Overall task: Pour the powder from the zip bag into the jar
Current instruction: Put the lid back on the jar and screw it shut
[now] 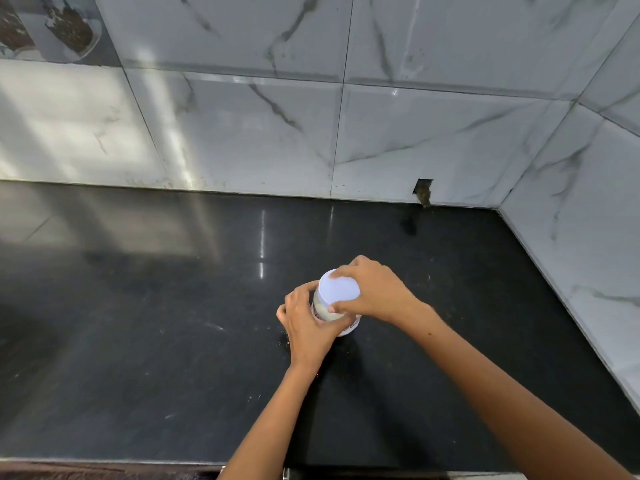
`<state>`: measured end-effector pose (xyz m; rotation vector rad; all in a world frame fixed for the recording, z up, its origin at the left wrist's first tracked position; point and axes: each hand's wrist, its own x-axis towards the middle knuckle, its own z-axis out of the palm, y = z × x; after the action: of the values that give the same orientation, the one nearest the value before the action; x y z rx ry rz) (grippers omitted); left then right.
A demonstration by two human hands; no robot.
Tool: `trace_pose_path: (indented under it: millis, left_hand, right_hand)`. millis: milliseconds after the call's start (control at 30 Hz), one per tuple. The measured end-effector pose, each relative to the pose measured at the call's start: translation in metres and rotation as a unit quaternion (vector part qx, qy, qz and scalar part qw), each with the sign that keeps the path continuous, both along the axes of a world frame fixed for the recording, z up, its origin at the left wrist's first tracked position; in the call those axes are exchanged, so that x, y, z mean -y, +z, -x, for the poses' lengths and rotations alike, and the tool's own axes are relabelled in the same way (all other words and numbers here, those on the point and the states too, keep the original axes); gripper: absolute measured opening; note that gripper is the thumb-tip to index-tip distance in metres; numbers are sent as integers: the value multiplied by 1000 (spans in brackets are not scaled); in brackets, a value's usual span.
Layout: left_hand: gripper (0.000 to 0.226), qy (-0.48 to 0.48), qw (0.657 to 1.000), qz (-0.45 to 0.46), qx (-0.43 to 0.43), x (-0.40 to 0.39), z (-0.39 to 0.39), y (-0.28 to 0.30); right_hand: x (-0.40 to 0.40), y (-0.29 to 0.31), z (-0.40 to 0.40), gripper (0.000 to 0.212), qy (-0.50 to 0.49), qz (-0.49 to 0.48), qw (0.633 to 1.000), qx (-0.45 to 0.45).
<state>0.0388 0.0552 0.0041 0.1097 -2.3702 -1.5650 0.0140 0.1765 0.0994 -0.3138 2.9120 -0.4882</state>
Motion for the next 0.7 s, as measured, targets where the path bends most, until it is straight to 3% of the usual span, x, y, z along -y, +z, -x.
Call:
trace_pose_path:
  millis: [167,433,700]
  left_hand:
    - [58,-4,1000,-17,-13,-2,2,0]
    - [51,-8,1000,-16,-17,-6,14,0]
    - [54,-41,997,53,33,-29,86,19]
  right_hand:
    - [24,-13,-9,62,-83,-70,989,-105]
    - [21,-26,-7,59,-126,-15,984,-129]
    - [0,-22,59,59,-189,40,974,-119]
